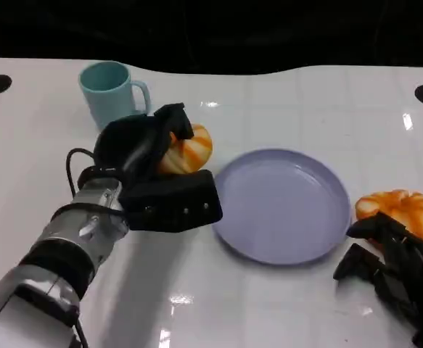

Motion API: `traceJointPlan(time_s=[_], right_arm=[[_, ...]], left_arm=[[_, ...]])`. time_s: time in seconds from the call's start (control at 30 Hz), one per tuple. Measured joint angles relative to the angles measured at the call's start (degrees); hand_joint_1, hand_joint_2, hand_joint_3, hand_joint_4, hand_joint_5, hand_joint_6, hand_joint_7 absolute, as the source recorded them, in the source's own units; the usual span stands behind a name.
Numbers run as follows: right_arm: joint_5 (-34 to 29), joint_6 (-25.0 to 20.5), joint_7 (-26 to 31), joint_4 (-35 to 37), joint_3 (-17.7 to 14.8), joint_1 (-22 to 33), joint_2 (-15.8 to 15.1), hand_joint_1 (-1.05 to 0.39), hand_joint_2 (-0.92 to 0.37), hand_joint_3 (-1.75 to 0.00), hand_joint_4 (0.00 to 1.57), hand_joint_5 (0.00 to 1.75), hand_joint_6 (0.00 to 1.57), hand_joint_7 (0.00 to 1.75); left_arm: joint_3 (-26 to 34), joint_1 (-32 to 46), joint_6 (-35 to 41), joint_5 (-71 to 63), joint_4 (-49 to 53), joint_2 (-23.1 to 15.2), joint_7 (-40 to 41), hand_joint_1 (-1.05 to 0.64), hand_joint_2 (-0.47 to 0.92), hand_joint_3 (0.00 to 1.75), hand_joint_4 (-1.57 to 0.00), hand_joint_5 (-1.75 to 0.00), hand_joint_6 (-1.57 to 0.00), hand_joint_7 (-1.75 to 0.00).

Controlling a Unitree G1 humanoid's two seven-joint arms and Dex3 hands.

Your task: Grasp the bread from the table and place it into the plate.

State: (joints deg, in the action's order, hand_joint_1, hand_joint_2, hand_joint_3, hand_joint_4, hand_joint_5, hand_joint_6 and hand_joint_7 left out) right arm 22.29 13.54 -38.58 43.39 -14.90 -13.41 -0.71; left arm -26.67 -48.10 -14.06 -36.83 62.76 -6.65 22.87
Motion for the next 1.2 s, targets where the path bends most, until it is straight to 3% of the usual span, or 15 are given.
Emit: traceJointPlan(time_s=[0.17,0.37,0.5,0.6,0.93,0.97,1.03,1.17,1.2], right_arm=[[0.01,-0.25,0.46,0.01,-0.03,-0.19,0.05,-0.53,-0.92,-0.16,0.63,1.58,0.61,1.22],[0.95,-0.41,-0.79,0.56,-0.23,-0.37,-0.01,-0.53,-0.92,-0.2,0.63,1.59,0.59,1.24],[0.96,-0.42,-1.18,0.63,-0.13,-0.41,0.0,-0.53,-0.92,-0.19,0.63,1.59,0.59,1.25],[1.0,-0.48,-1.12,0.59,-0.15,-0.37,-0.04,-0.53,-0.92,-0.2,0.63,1.56,0.59,1.24],[1.0,-0.42,-1.37,0.52,-0.04,-0.34,-0.07,-0.54,-0.92,-0.19,0.64,1.57,0.59,1.28],[0.98,-0.41,-1.22,0.47,-0.01,-0.33,-0.03,-0.53,-0.92,-0.19,0.64,1.57,0.58,1.28],[1.0,-0.4,-1.08,0.43,-0.03,-0.3,-0.02,-0.51,-0.92,-0.2,0.64,1.58,0.57,1.28],[1.32,-0.85,-1.15,0.34,-0.14,-0.3,-0.01,-0.51,-0.92,-0.2,0.63,1.58,0.56,1.29],[1.34,-0.91,-1.2,0.31,-0.13,-0.3,-0.01,-0.53,-0.92,-0.18,0.64,1.58,0.57,1.29]], left_arm=[[-0.83,-0.03,-2.06,-1.04,-2.87,1.48,1.3,-0.12,0.51,1.14,-0.9,-1.75,-0.67,-1.75],[-1.01,-1.07,-10.72,-0.77,-1.84,4.68,1.28,-0.15,0.48,1.25,-0.95,-1.75,-0.75,-1.75],[-1.72,-2.12,-12.16,-1.14,0.46,6.57,1.29,-0.16,0.49,1.26,-0.97,-1.75,-0.76,-1.75],[-2.68,-3.19,-12.12,-1.58,2.08,7.36,1.1,-0.2,0.57,1.16,-0.94,-1.75,-0.72,-1.75],[-5.93,-6.36,-9.6,-3.29,7.4,11.87,-2.05,-0.23,0.59,1.13,-0.92,-1.75,-0.69,-1.75],[-6.02,-6.39,-9.55,-3.3,7.57,11.99,-2.24,-0.23,0.59,1.09,-0.88,-1.75,-0.68,-1.66],[-6.09,-6.52,-9.26,-3.28,7.8,12.08,-3.0,-0.23,0.68,0.81,-0.77,-1.75,-0.71,-1.24],[-6.08,-7.41,-7.7,-3.2,8.44,12.12,-7.11,-0.23,0.71,0.72,-0.75,-1.75,-0.73,-1.12],[-6.06,-7.45,-7.64,-3.18,8.44,12.14,-7.37,-0.35,0.83,0.48,-0.49,-1.29,-0.52,-0.71]])
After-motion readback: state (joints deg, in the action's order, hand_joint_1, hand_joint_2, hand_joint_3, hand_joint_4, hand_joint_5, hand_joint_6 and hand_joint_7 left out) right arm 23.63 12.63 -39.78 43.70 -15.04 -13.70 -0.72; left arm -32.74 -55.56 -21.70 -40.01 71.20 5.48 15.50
